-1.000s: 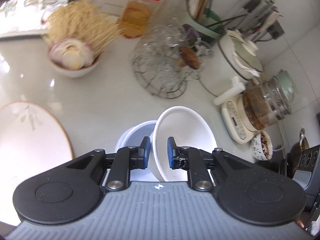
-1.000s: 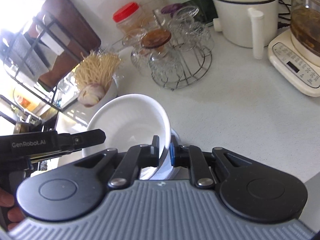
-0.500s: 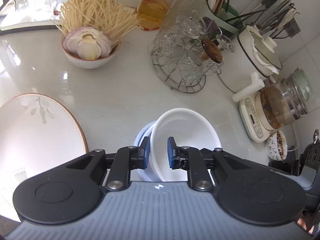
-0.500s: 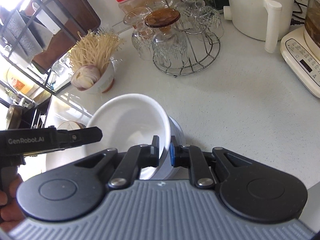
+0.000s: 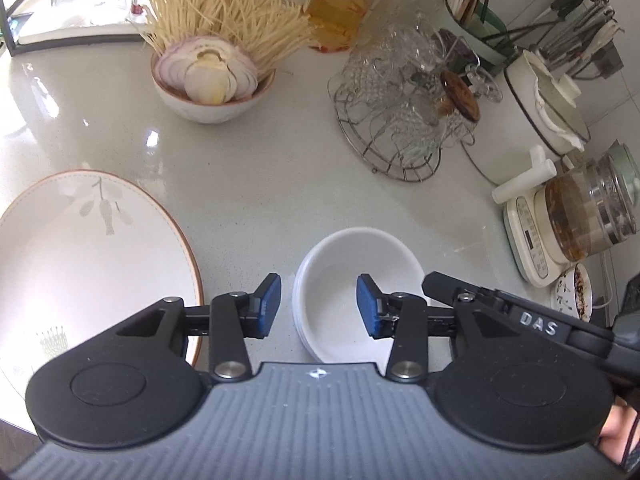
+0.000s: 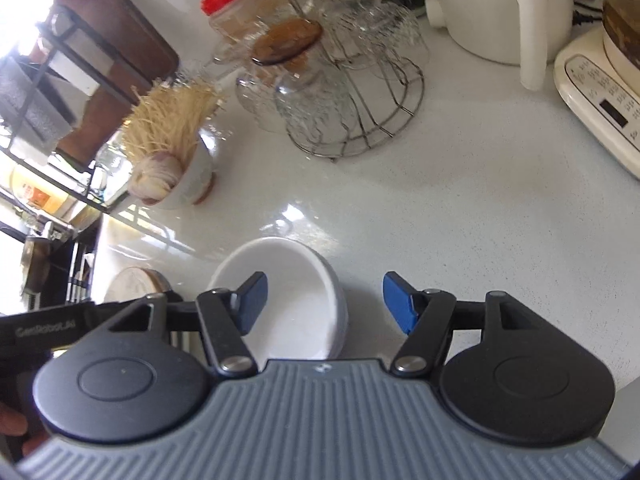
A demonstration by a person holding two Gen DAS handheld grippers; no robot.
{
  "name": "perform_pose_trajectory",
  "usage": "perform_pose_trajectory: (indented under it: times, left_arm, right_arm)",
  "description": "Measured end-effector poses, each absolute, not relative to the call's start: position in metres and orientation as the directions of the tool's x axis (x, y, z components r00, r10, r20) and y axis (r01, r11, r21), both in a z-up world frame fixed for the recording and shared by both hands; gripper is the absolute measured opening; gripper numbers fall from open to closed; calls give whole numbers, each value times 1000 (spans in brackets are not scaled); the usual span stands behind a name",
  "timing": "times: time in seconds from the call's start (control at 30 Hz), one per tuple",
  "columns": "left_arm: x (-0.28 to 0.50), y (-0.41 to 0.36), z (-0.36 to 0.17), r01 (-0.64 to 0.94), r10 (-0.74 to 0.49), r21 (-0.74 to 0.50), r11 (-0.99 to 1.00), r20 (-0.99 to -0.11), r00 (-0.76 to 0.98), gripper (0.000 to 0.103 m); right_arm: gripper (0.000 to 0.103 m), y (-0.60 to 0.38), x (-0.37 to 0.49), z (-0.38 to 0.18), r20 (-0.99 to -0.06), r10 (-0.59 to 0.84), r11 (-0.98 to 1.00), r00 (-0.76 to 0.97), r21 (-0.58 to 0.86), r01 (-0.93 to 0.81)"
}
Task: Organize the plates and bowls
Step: 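Close both tools on the rim of the nested bowl stack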
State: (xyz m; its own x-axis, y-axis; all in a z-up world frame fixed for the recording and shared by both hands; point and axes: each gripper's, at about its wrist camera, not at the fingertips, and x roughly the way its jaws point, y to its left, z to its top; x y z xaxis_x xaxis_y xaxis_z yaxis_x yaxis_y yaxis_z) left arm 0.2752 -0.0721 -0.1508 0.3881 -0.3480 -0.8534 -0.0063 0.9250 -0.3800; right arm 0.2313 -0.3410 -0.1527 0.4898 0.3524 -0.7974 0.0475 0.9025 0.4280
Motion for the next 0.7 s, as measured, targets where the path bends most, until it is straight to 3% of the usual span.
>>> perform_pose_trajectory:
  times: [0.2,0.43,0.5,0.57,0.7]
  left_arm:
    - [280,-75,-163,1,-342,-366,931,-869,358,47]
    - [290,-82,-181,18,-339,-351,936,-886,316,47]
    - [292,-84,-188,17,-357,-369,929,-885,298,46]
    - [294,-86,-194,22,-365,-374,927,-886,287,46]
    - [297,-92,-198,41,-330,-333,942,-898,289,43]
  right_arm:
    - [66,-339,239,-177,-805,405,870,435,485,87]
    - [45,-329,237,-194,-825,415,872,384,481,92]
    - [44,-326,235,-196,-835,400,881,378,463,92]
    - [33,-323,235,-198,-836,404,879,370,467,96]
    - [27,-325,235,-203,-842,395,876,367,466,124]
